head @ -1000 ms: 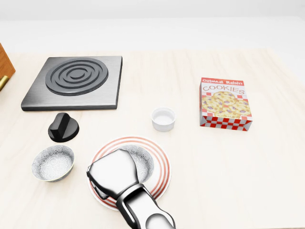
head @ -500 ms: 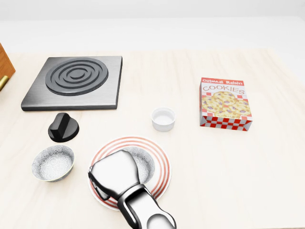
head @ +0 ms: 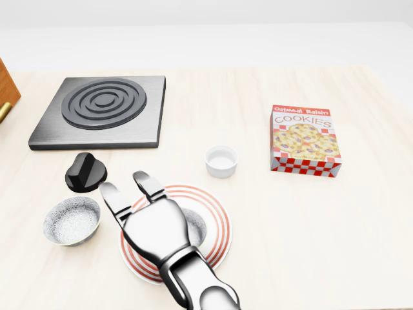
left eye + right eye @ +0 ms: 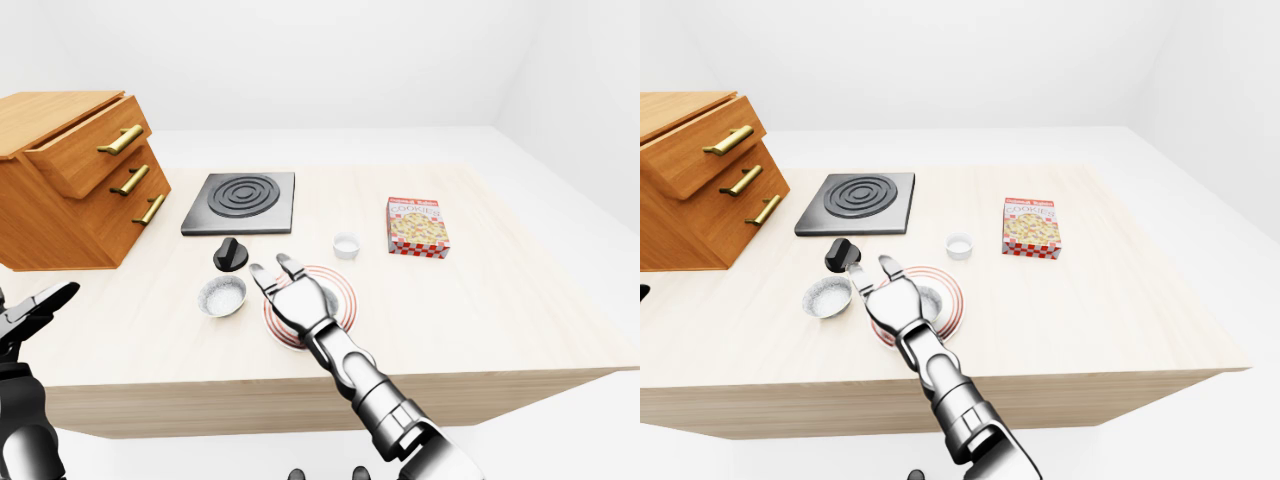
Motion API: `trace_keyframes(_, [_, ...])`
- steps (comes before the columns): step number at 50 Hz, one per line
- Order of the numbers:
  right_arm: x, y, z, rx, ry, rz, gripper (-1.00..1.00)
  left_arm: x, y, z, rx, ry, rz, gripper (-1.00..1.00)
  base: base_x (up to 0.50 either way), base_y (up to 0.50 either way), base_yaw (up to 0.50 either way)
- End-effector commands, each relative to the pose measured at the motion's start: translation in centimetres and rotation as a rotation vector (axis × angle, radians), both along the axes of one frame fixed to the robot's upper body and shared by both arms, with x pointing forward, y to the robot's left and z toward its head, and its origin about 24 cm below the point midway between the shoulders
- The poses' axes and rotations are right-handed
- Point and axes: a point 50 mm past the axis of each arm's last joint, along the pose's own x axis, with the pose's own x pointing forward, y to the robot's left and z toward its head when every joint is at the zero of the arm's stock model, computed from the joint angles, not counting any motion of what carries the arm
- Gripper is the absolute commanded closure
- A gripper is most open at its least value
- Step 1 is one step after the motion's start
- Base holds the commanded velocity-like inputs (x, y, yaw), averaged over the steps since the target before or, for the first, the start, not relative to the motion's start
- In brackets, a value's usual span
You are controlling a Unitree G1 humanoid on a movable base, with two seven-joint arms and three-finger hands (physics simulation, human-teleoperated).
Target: Pick the akita bowl next to the plate and place it on the plate.
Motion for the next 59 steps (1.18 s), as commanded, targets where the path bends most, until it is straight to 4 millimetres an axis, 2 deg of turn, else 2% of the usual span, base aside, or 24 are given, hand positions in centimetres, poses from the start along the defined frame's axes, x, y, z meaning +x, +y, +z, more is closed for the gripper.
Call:
trace_keyframes(1, [-0.1, -0.5, 1.1, -0.017, -0.083, 0.001, -1.00, -0.1, -0.2, 0.5, 0.010, -0.023, -0.003, -1.00, 0.00, 0.00, 0.00])
trace_keyframes(3, [-0.6, -0.8, 1.8, -0.053, -0.099, 0.001, -1.00, -0.1, -0.3, 0.7, 0.007, -0.032, -0.006, -1.00, 0.00, 0.00, 0.00])
trace_keyframes(7, [-0.9, -1.8, 3.2, -0.017, -0.072, -0.039, -1.00, 0.0, -0.7, 1.1, 0.008, -0.055, -0.016, -1.00, 0.00, 0.00, 0.00])
trace_keyframes(8, [-0.9, -2.5, 4.2, -0.006, -0.065, -0.056, -1.00, 0.1, -1.1, 1.6, 0.002, -0.085, -0.036, -1.00, 0.00, 0.00, 0.00])
trace_keyframes(16, [-1.1, -5.0, 7.5, 0.054, -0.018, -0.096, -1.00, 1.0, -3.2, 1.9, 0.042, -0.101, -0.115, -1.00, 0.00, 0.00, 0.00])
trace_keyframes(17, [-1.3, -5.5, 8.2, 0.091, 0.033, -0.090, -1.00, 1.5, -3.9, 1.7, 0.040, -0.095, -0.148, -1.00, 0.00, 0.00, 0.00])
trace_keyframes(19, [-1.2, -5.9, 9.3, 0.121, 0.026, -0.084, -1.00, 1.9, -4.7, 1.8, 0.072, -0.086, -0.174, -1.00, 0.00, 0.00, 0.00])
trace_keyframes(21, [-1.2, -6.2, 9.9, 0.142, 0.069, -0.066, -1.00, 2.2, -5.4, 2.4, 0.057, -0.130, -0.205, -1.00, 0.00, 0.00, 0.00])
trace_keyframes(22, [-1.4, -6.5, 11.0, 0.188, 0.094, -0.040, -1.00, 2.5, -6.4, 2.8, 0.087, -0.131, -0.231, -1.00, 0.00, 0.00, 0.00])
trace_keyframes(26, [-1.4, -7.0, 13.0, 0.225, 0.111, -0.023, -1.00, 3.3, -8.1, 3.0, 0.107, -0.145, -0.287, -1.00, 0.00, 0.00, 0.00])
trace_keyframes(28, [-1.5, -7.7, 14.6, 0.260, 0.131, -0.026, -1.00, 4.2, -9.7, 3.3, 0.150, -0.135, -0.332, -1.00, 0.00, 0.00, 0.00])
trace_keyframes(31, [-1.1, -9.0, 16.6, 0.311, 0.115, -0.058, -1.00, 5.6, -11.4, 3.6, 0.216, -0.116, -0.372, -1.00, 0.00, 0.00, 0.00])
trace_keyframes(34, [-0.6, -10.1, 17.9, 0.307, 0.071, -0.068, -1.00, 6.4, -12.9, 4.8, 0.267, -0.151, -0.404, -1.00, 0.00, 0.00, 0.00])
trace_keyframes(37, [-0.2, -11.1, 18.5, 0.306, 0.049, -0.084, -1.00, 7.1, -13.9, 5.4, 0.293, -0.166, -0.421, -1.00, 0.00, 0.00, 0.00])
trace_keyframes(43, [0.2, -12.6, 18.8, 0.302, 0.031, -0.113, -1.00, 8.5, -15.5, 5.1, 0.343, -0.126, -0.464, -1.00, 0.00, 0.00, 0.00])
trace_keyframes(51, [0.8, -13.3, 19.0, 0.309, 0.028, -0.126, -1.00, 9.8, -16.8, 5.2, 0.367, -0.111, -0.501, -1.00, 0.00, 0.00, 0.00])
trace_keyframes(59, [0.8, -13.7, 19.1, 0.306, 0.016, -0.136, -1.00, 9.8, -17.6, 5.1, 0.376, -0.111, -0.518, -1.00, 0.00, 0.00, 0.00])
